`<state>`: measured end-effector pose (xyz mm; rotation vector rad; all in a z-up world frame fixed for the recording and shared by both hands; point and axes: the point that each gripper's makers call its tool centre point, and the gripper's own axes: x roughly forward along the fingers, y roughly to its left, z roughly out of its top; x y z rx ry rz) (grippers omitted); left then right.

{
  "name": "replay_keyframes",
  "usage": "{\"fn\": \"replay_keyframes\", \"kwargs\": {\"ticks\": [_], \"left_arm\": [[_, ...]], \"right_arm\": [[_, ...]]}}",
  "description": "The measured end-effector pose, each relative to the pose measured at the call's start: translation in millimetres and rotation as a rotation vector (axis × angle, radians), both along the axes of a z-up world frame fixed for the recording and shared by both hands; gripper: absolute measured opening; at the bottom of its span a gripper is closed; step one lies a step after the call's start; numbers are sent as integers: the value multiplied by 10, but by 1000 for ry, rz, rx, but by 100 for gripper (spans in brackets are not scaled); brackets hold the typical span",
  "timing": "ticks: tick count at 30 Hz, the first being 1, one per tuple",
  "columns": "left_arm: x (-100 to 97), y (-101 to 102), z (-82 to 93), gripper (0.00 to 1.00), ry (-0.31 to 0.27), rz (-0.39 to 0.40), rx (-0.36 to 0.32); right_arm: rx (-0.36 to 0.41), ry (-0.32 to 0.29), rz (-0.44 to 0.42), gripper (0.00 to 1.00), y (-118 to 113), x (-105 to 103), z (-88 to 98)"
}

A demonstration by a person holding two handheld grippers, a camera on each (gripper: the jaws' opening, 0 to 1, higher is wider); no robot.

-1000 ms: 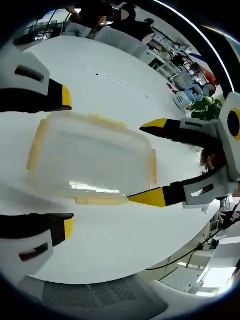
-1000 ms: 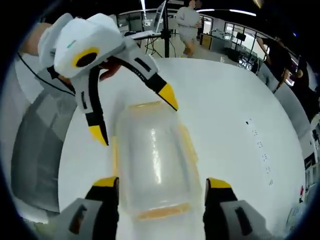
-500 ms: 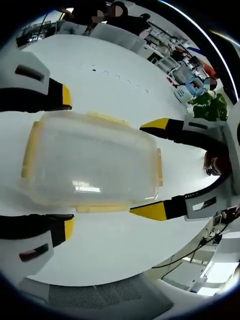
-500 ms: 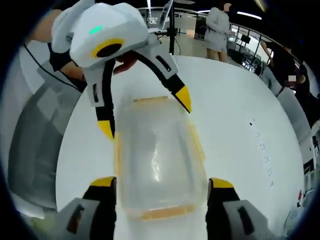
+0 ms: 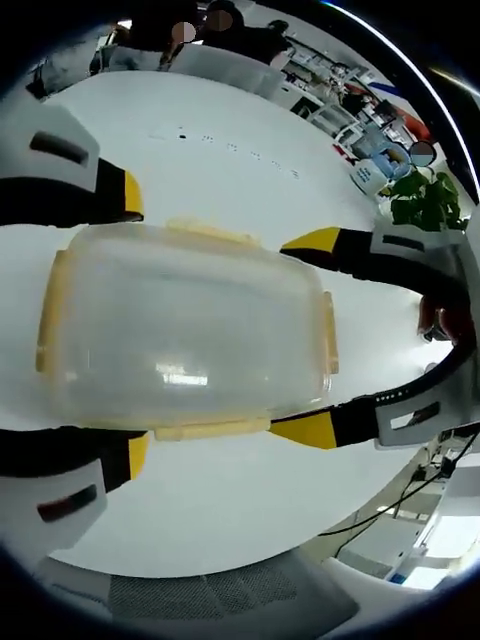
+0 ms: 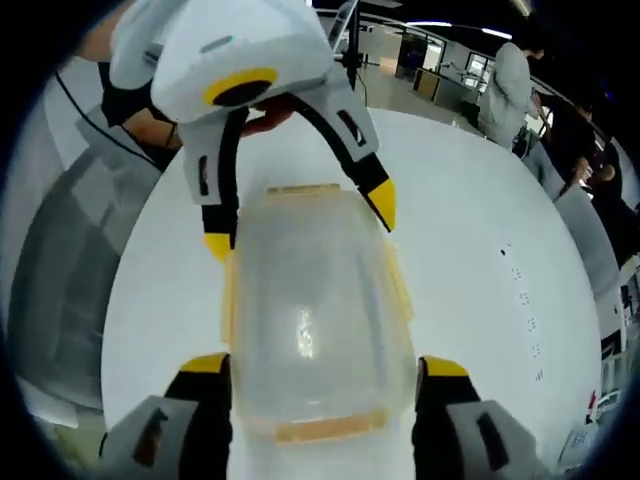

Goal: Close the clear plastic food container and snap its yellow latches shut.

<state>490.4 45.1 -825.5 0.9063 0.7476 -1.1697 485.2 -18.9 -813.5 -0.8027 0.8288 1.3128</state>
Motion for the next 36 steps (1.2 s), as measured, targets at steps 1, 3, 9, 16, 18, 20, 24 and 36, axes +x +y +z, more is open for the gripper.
{"fn": "replay_keyframes", "kwargs": {"ticks": [1,3,9,16,18,20,24,36], "left_arm": [[0,1,0,81,-3,-1,1],[0,4,-2,81,-4,-2,1],[-4,9,-5,81,-5,-13,-1],[-10,30,-13,81,-8,-29,7],[-17,50,-13,81,-8,-35,10],[-25,73,-13,81,-8,-40,14],[-36,141,-16,81,-7,-42,20],[-87,380,-16,81,-6,-26,19]], "right_arm": [[2,0,0,73,2,0,0],[4,-1,-1,73,2,-3,3],[2,0,-12,73,9,-15,1],[-1,0,-25,73,30,-38,-2],[-1,0,-30,73,53,-49,-2],[-3,1,-34,73,83,-63,-3],[-4,2,-40,73,155,-89,0],[0,6,-38,73,417,-154,-9]]}}
